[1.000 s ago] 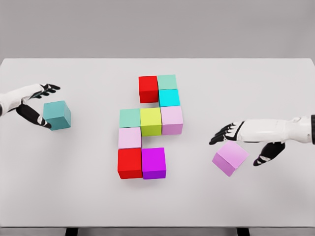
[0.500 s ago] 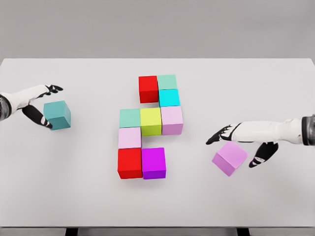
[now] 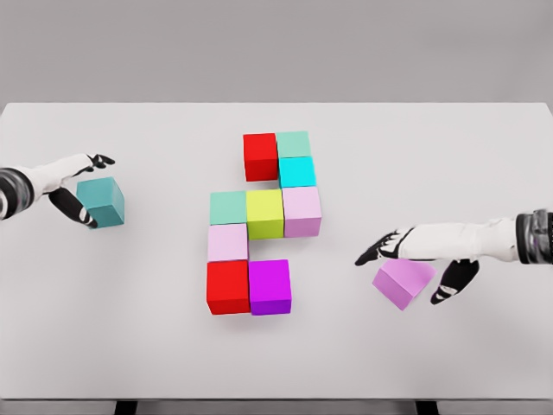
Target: Assemble the squares on the desktop into the number 2
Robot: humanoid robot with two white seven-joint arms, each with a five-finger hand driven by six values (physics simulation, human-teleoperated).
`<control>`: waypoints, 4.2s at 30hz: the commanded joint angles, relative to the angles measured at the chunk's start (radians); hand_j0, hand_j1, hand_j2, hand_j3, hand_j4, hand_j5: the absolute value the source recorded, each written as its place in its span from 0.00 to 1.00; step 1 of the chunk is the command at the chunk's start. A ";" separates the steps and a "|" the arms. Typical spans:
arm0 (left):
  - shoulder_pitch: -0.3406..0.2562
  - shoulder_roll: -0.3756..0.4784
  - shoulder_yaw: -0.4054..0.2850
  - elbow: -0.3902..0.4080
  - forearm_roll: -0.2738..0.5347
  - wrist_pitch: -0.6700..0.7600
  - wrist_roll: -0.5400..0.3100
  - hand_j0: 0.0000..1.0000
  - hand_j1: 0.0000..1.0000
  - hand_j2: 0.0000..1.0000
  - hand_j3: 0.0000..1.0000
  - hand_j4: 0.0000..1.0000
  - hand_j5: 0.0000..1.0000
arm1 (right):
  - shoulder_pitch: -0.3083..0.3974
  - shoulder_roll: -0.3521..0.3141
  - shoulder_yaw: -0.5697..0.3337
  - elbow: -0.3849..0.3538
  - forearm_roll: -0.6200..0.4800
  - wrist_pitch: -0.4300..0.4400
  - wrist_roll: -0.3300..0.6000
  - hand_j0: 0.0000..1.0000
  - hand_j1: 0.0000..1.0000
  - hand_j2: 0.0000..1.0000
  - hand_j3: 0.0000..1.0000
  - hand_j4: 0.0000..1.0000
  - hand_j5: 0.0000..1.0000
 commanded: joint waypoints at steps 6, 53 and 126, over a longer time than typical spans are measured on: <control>0.000 -0.004 -0.023 0.013 -0.010 -0.002 0.000 0.98 0.98 0.98 0.98 0.98 0.98 | 0.000 0.007 0.009 0.000 0.019 0.021 0.000 1.00 1.00 1.00 1.00 1.00 1.00; -0.032 -0.040 -0.006 0.044 -0.045 -0.002 0.000 0.52 0.52 0.52 0.52 0.52 0.52 | -0.100 0.212 0.017 -0.002 0.232 -0.218 0.000 1.00 1.00 1.00 1.00 1.00 1.00; -0.236 -0.481 -0.023 0.329 -0.166 -0.002 0.000 0.44 0.44 0.44 0.44 0.44 0.44 | -0.268 0.151 0.212 0.139 0.174 -0.218 0.000 1.00 1.00 1.00 1.00 1.00 1.00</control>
